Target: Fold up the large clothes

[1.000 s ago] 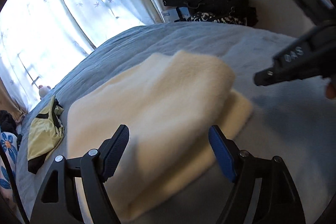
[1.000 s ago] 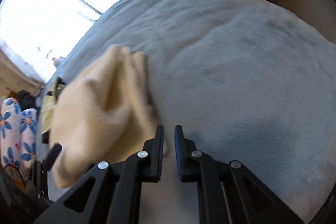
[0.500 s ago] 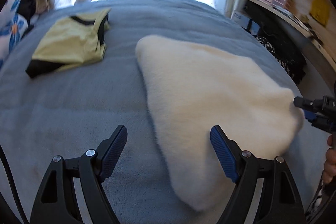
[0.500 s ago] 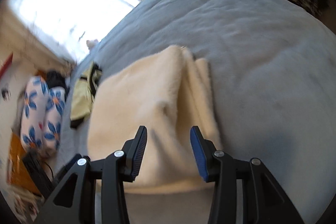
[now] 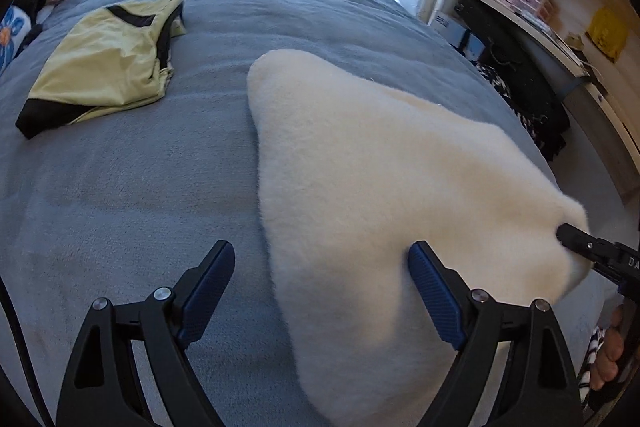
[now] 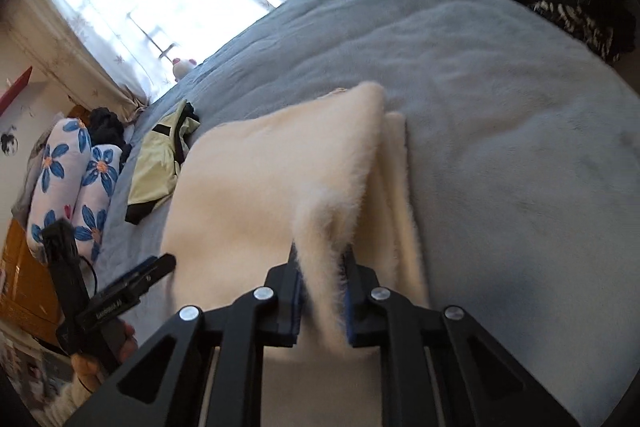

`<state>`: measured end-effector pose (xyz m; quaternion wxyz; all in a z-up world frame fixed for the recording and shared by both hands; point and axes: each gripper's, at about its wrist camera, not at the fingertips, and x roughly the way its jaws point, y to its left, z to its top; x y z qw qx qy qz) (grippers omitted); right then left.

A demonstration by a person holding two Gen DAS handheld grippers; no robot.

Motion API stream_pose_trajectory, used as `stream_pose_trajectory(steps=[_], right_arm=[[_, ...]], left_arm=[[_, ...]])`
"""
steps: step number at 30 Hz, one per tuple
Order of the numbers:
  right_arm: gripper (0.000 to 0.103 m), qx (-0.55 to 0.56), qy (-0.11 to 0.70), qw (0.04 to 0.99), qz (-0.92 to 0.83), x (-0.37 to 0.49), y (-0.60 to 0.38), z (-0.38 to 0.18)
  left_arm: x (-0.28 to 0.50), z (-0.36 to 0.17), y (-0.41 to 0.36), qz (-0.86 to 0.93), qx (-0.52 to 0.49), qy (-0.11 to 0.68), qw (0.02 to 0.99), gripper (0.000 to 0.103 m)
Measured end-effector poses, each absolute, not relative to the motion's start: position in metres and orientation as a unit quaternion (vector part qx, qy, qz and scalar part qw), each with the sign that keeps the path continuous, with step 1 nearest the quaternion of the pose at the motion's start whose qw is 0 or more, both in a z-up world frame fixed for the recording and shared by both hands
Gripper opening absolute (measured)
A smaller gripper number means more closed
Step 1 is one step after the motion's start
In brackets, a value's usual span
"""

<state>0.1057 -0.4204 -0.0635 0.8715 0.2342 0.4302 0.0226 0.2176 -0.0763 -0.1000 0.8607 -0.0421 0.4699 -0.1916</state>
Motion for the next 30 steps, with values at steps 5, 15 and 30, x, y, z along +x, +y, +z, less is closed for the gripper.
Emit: stream_pose_trajectory(steps=[5, 15, 30], right_arm=[[0.015, 0.223, 0.475, 0.851, -0.012, 0.117, -0.428, -0.118], [0.053, 0.214, 0.449, 0.867, 0.000, 0.129, -0.435, -0.074], [0.022, 0.255, 0.489, 0.834, -0.024, 0.247, -0.473, -0.126]], left_arm=[[0.211, -0.122, -0.099, -0.207, -0.023, 0.485, 0.849, 0.087], [0.211, -0.105, -0.104, -0.241, 0.001, 0.473, 0.848, 0.087], [0.316, -0.122, -0.086, -0.206, -0.128, 0.517, 0.821, 0.077]])
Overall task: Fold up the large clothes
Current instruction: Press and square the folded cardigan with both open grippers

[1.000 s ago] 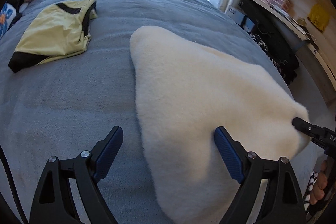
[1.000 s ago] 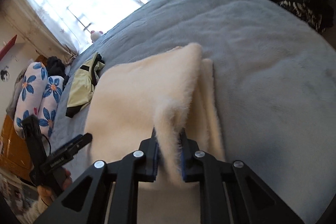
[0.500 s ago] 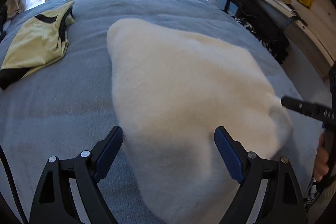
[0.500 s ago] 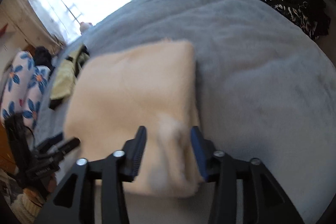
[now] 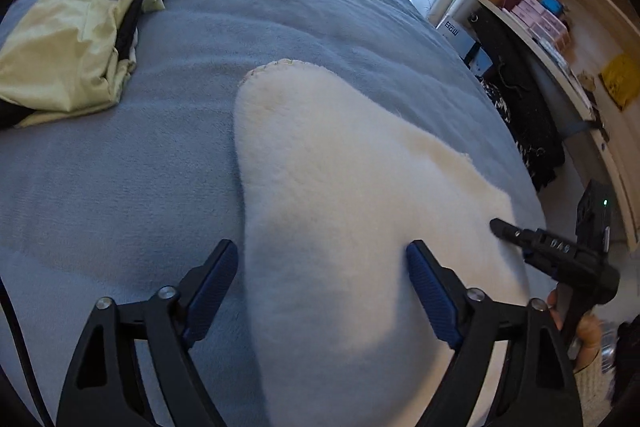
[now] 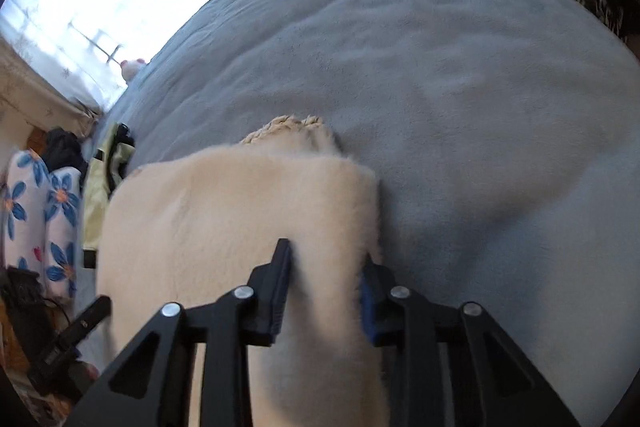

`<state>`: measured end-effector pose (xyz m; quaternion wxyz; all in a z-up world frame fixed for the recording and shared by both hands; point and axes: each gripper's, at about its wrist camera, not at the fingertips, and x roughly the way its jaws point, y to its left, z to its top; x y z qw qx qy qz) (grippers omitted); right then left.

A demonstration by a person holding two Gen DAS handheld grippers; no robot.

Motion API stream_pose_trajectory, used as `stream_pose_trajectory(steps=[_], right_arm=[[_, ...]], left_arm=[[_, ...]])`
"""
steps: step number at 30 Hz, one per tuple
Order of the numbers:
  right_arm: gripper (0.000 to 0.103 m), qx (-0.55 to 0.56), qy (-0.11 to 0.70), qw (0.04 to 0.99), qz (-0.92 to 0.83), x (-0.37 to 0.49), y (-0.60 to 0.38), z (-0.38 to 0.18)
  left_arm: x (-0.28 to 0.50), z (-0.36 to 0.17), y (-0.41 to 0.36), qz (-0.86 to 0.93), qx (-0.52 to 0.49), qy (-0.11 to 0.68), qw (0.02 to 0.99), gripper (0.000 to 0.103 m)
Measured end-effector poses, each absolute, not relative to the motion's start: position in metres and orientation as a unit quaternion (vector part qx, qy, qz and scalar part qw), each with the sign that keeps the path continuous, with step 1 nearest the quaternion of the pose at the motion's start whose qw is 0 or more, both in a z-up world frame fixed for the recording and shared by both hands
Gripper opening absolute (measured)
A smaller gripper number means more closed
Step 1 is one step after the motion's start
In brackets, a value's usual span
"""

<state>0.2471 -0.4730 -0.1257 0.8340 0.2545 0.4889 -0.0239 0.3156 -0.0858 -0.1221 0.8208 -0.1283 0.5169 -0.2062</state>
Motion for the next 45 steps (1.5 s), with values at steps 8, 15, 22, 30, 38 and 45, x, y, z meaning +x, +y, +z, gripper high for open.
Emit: stream_pose_trajectory(steps=[8, 15, 22, 30, 38, 45], right_arm=[[0.022, 0.233, 0.479, 0.845, -0.056, 0.244, -0.470, -0.132], [0.035, 0.160, 0.447, 0.873, -0.109, 0.213, -0.454, -0.085], [0.035, 0.141, 0.421, 0.895, -0.033, 0.165, -0.400, -0.061], [0.035, 0.062, 0.455, 0.888, 0.010, 0.147, -0.342, -0.090], [0.000, 0.130, 0.453, 0.881, -0.048, 0.124, -0.409, -0.099], [0.003, 0.105, 0.459, 0.878, -0.085, 0.119, -0.391, -0.098]], left_arm=[[0.312, -0.127, -0.101, -0.193, -0.099, 0.489, 0.845, 0.081], [0.299, -0.098, -0.106, -0.163, -0.041, 0.480, 0.861, 0.081], [0.234, -0.067, -0.108, -0.188, -0.023, 0.424, 0.886, 0.072], [0.189, -0.094, -0.109, -0.190, 0.010, 0.441, 0.877, 0.057], [0.200, -0.108, -0.083, -0.189, -0.053, 0.480, 0.855, 0.061], [0.192, -0.107, -0.084, -0.179, -0.052, 0.478, 0.858, 0.061]])
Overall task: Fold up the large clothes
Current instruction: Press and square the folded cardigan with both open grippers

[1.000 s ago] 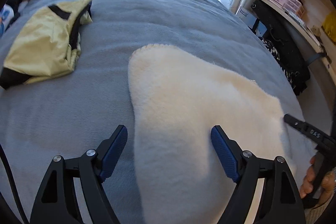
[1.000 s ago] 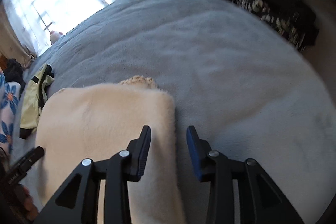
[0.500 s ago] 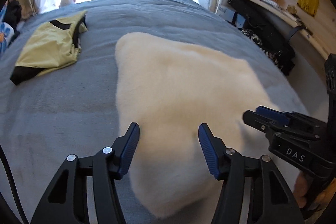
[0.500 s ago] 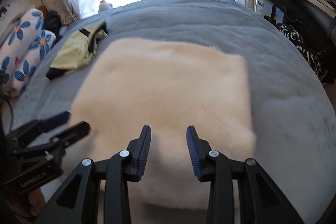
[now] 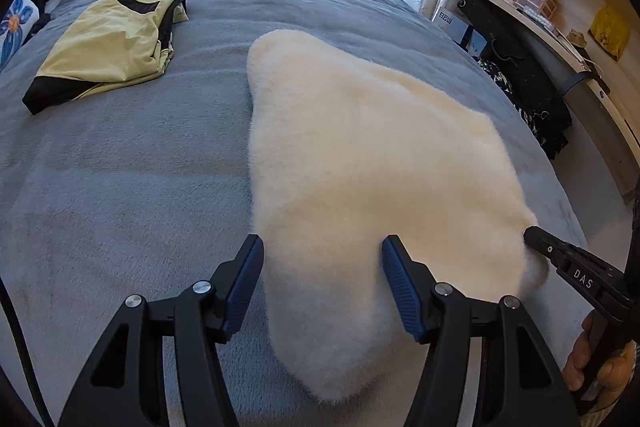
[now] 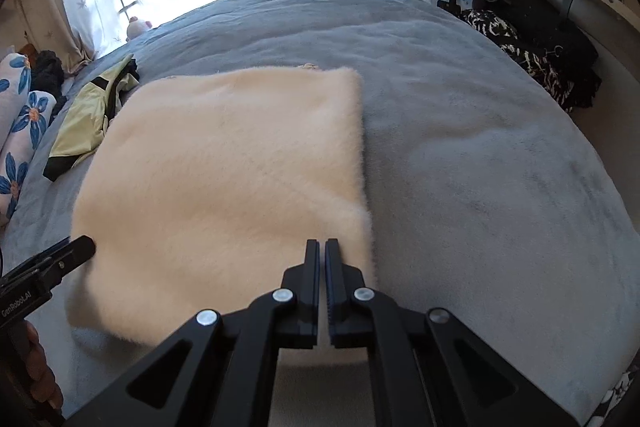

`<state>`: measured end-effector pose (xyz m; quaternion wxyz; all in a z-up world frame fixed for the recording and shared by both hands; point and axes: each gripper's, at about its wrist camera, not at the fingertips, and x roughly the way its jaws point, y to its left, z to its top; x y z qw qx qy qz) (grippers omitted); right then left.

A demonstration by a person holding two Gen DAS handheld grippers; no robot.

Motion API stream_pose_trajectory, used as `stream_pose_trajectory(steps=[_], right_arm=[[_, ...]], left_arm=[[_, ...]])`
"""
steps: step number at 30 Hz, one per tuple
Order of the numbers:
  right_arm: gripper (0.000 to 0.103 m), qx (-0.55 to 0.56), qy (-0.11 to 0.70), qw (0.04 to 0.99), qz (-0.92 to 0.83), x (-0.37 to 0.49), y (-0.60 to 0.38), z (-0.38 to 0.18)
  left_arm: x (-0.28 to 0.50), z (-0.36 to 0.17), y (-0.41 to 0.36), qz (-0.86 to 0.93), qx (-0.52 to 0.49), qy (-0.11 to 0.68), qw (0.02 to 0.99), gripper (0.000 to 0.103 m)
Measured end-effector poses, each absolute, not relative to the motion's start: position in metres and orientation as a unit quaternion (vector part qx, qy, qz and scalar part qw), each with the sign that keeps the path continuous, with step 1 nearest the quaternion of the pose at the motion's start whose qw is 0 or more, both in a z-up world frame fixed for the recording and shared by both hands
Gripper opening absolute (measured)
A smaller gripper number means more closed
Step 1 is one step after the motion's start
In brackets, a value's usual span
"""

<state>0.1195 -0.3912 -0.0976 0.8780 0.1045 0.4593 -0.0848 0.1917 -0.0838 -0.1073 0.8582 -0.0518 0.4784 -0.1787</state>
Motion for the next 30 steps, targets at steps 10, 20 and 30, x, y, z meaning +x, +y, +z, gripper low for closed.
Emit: stream_pose_trajectory(steps=[10, 20, 30], right_arm=[[0.004, 0.152, 0.471, 0.864, -0.092, 0.105, -0.394, -0.095], [0.015, 0.159, 0.486, 0.856, -0.080, 0.077, -0.374, -0.092], [0.020, 0.167, 0.492, 0.852, -0.065, 0.051, -0.359, -0.085]], left_arm=[[0.180, -0.097, -0.065, -0.160, -0.054, 0.479, 0.862, 0.061], [0.155, -0.083, -0.052, -0.158, -0.051, 0.481, 0.861, 0.061], [0.119, -0.063, -0.041, -0.164, -0.031, 0.464, 0.870, 0.070]])
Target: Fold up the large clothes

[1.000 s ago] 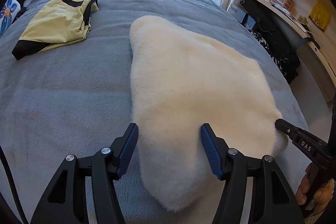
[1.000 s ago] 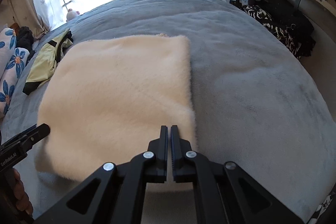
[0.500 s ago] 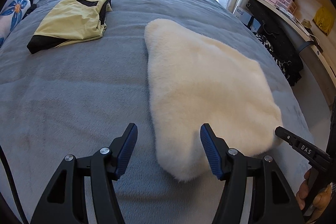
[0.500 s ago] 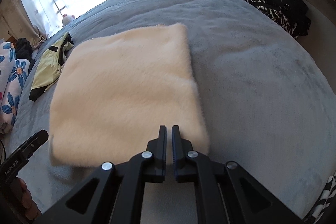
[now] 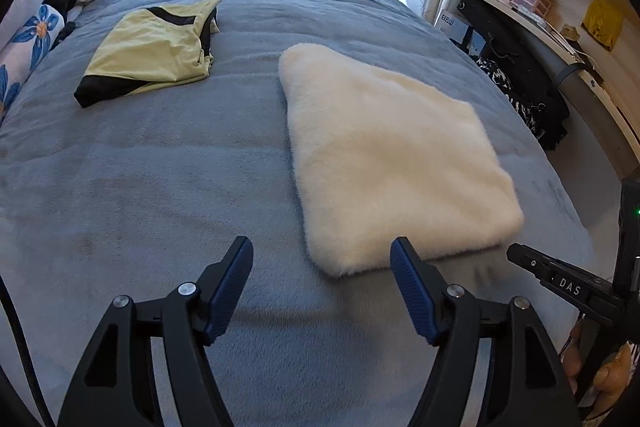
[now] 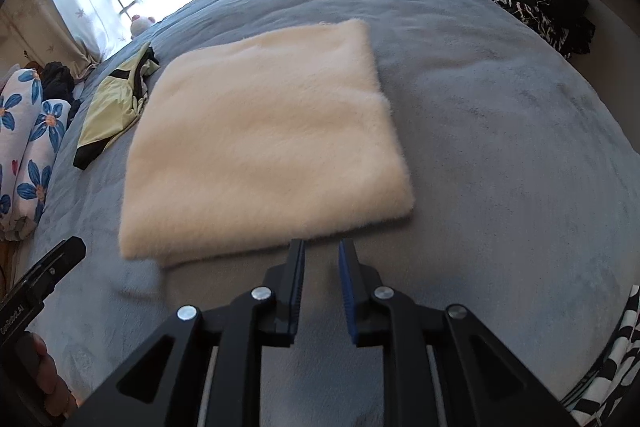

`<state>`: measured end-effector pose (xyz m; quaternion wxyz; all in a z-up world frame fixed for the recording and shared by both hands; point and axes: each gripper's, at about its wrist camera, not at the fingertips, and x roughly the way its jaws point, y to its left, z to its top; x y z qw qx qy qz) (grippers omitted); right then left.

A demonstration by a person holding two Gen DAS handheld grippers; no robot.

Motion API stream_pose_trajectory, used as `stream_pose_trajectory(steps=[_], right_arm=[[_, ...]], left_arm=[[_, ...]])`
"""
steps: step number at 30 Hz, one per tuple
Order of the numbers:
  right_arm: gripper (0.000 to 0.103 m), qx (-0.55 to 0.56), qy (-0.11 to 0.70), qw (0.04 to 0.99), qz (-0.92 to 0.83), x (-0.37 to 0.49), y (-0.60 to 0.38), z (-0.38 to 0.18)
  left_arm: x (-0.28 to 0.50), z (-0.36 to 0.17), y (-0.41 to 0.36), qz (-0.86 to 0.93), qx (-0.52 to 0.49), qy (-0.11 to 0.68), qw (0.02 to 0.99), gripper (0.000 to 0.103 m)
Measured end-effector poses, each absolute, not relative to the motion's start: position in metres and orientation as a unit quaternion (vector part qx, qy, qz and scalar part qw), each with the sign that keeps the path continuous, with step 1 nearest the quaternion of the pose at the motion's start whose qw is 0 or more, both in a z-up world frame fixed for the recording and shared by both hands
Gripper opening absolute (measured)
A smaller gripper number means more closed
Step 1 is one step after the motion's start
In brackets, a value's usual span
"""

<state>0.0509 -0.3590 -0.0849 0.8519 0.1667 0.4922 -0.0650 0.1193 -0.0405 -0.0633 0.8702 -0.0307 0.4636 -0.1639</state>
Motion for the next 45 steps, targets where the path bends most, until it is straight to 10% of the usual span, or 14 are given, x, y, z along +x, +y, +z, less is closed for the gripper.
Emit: stream_pose_trajectory(steps=[16, 45], right_arm=[[0.070, 0.057, 0.457, 0.888, -0.012, 0.076, -0.346, -0.025], [0.076, 0.351, 0.545, 0.751, 0.126, 0.195, -0.499, -0.159]], left_arm=[[0.151, -0.026, -0.030, -0.193, -0.035, 0.452, 0.870, 0.087], [0.277, -0.140, -0.081, -0.253, -0.140, 0.574, 0.766, 0.091]])
